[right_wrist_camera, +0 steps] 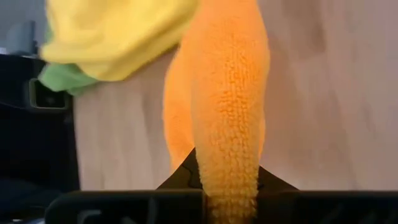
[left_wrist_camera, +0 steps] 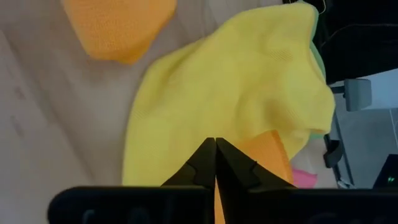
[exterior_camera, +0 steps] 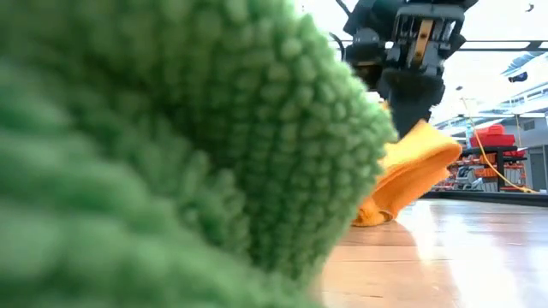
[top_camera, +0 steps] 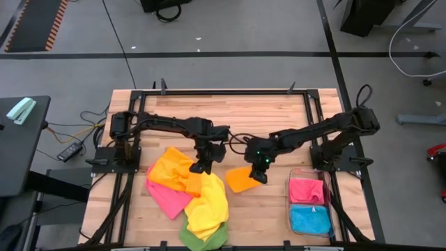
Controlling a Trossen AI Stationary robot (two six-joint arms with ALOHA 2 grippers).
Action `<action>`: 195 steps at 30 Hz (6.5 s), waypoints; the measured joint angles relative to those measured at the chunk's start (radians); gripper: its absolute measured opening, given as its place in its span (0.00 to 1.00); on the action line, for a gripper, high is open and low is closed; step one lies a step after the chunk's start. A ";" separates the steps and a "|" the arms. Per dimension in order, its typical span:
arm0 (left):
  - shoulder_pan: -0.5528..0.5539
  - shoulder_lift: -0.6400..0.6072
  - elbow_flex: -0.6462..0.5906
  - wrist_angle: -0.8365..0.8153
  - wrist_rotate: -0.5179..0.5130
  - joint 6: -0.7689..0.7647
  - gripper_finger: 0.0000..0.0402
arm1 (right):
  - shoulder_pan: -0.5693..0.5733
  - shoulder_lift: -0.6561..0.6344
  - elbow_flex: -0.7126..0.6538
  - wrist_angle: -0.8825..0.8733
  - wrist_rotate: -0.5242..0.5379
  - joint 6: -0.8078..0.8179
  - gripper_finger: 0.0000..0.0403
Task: Fold microfiber towels
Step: Fold the orange towel
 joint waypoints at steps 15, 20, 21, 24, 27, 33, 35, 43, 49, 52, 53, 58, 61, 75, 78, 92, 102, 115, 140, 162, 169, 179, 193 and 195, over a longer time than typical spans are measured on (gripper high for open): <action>0.001 0.000 0.000 0.025 0.000 0.048 0.07 | -0.132 0.017 0.000 -0.082 0.006 -0.174 0.19; -0.003 0.000 0.000 0.031 0.001 0.077 0.02 | -0.193 0.017 0.000 -0.087 -0.018 -0.186 0.34; -0.003 0.000 0.000 0.032 0.001 0.077 0.02 | -0.208 0.017 0.000 -0.088 -0.019 -0.183 0.37; -0.003 0.000 0.000 0.034 0.001 0.078 0.02 | -0.253 0.017 0.000 -0.094 -0.019 -0.176 0.44; -0.003 0.000 0.000 0.051 0.000 0.078 0.05 | -0.305 0.017 0.000 -0.102 -0.036 -0.161 0.48; -0.003 0.000 0.000 0.090 0.001 0.079 0.08 | -0.437 0.016 0.000 -0.205 -0.099 -0.188 0.52; -0.004 0.000 0.000 0.108 0.001 0.078 0.07 | -0.479 0.016 0.000 -0.238 -0.115 -0.217 0.53; -0.003 0.000 0.000 0.131 0.001 0.077 0.02 | -0.404 -0.004 0.000 -0.215 -0.138 -0.426 0.53; -0.001 0.000 0.000 0.135 0.000 0.074 0.07 | -0.278 -0.031 0.000 -0.186 0.015 -0.551 0.53; -0.002 0.000 0.000 0.135 0.000 0.045 0.08 | -0.212 -0.068 0.000 -0.141 0.105 -0.598 0.53; -0.002 0.000 0.000 0.135 0.000 0.032 0.08 | -0.184 -0.079 0.000 -0.118 0.129 -0.613 0.53; -0.002 0.000 0.000 0.135 0.000 -0.036 0.06 | -0.026 -0.075 -0.010 -0.008 0.333 -0.750 0.53; -0.002 0.000 0.000 0.129 -0.009 -0.069 0.03 | 0.043 -0.065 -0.049 0.080 0.391 -0.820 0.53; -0.043 0.000 0.000 0.129 -0.071 -0.136 0.07 | 0.120 -0.061 -0.182 0.249 0.503 -0.842 0.53; -0.044 0.000 0.000 0.129 -0.080 -0.136 0.06 | 0.134 -0.061 -0.203 0.301 0.519 -0.865 0.53; -0.043 0.000 -0.001 0.174 -0.090 -0.189 0.06 | 0.164 0.035 -0.228 0.416 0.598 -0.935 0.53; -0.044 0.000 -0.001 0.167 -0.095 -0.196 0.06 | 0.192 0.077 -0.220 0.431 0.744 -0.940 0.45; -0.044 0.000 -0.001 0.166 -0.095 -0.189 0.05 | 0.188 0.025 -0.210 0.396 0.735 -0.959 0.07; -0.044 0.000 -0.001 0.180 -0.094 -0.196 0.07 | 0.117 -0.047 -0.223 0.146 0.455 -1.100 0.15; -0.044 0.000 -0.055 0.277 -0.094 -0.136 0.02 | 0.064 -0.066 -0.243 0.335 0.138 -0.805 0.39; -0.040 -0.007 -0.192 0.477 -0.096 -0.162 0.03 | 0.065 -0.066 -0.362 0.635 0.133 -0.747 0.37; -0.042 -0.191 -0.385 0.731 -0.228 -0.218 0.02 | 0.016 -0.067 -0.375 0.765 0.044 -0.706 0.35; -0.096 -0.440 -0.629 0.969 -0.390 -0.317 0.01 | -0.085 -0.057 -0.401 0.885 -0.118 -0.741 0.29; -0.105 -0.457 -0.646 0.972 -0.398 -0.322 0.03 | -0.093 -0.033 -0.431 0.964 -0.130 -0.729 0.28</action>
